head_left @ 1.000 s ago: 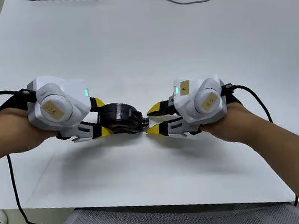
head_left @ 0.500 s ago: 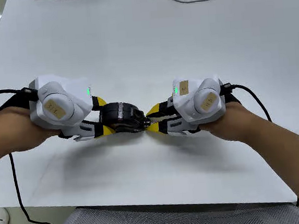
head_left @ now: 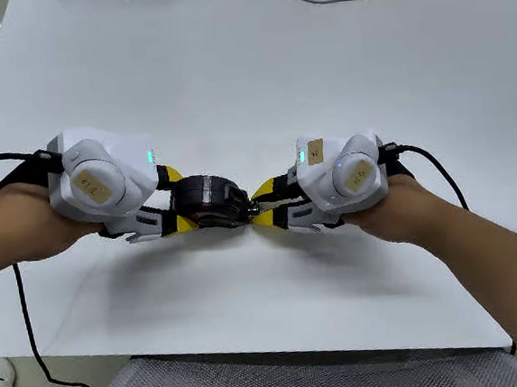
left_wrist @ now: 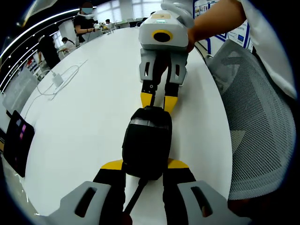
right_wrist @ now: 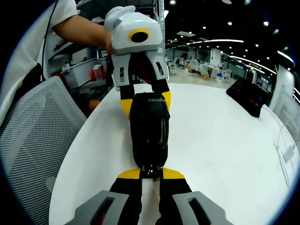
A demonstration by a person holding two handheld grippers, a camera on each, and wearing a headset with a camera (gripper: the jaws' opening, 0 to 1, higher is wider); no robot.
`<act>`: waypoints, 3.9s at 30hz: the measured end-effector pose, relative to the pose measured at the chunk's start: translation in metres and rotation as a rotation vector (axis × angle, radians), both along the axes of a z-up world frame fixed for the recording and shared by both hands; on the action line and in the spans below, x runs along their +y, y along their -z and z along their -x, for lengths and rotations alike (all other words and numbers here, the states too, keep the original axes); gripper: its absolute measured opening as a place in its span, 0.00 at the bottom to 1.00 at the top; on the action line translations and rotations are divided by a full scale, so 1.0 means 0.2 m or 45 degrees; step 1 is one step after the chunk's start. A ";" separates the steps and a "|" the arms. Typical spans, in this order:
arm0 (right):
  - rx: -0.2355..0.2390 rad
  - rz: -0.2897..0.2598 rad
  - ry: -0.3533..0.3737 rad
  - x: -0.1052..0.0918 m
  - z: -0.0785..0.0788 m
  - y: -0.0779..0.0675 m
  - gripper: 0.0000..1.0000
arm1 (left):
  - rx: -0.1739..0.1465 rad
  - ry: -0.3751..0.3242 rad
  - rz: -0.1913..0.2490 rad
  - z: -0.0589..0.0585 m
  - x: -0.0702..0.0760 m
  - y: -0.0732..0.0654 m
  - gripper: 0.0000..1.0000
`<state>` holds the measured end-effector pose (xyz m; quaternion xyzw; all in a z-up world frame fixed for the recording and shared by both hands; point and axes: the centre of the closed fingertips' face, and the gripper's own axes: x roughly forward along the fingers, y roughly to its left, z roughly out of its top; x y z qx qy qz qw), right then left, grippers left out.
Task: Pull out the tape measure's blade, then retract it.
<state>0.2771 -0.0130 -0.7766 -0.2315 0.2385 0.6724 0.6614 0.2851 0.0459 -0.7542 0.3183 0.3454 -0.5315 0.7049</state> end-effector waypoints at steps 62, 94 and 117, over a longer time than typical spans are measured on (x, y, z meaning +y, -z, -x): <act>-0.037 0.103 0.003 -0.30 -0.01 -0.01 0.09 | 0.001 -0.013 -0.014 0.00 0.00 0.00 0.24; -0.017 0.142 0.017 -0.44 0.00 -0.01 0.08 | 0.003 -0.019 -0.019 0.00 0.00 0.00 0.24; -0.006 0.173 0.037 -0.55 -0.01 -0.02 0.08 | 0.001 -0.029 -0.019 0.00 0.00 0.00 0.24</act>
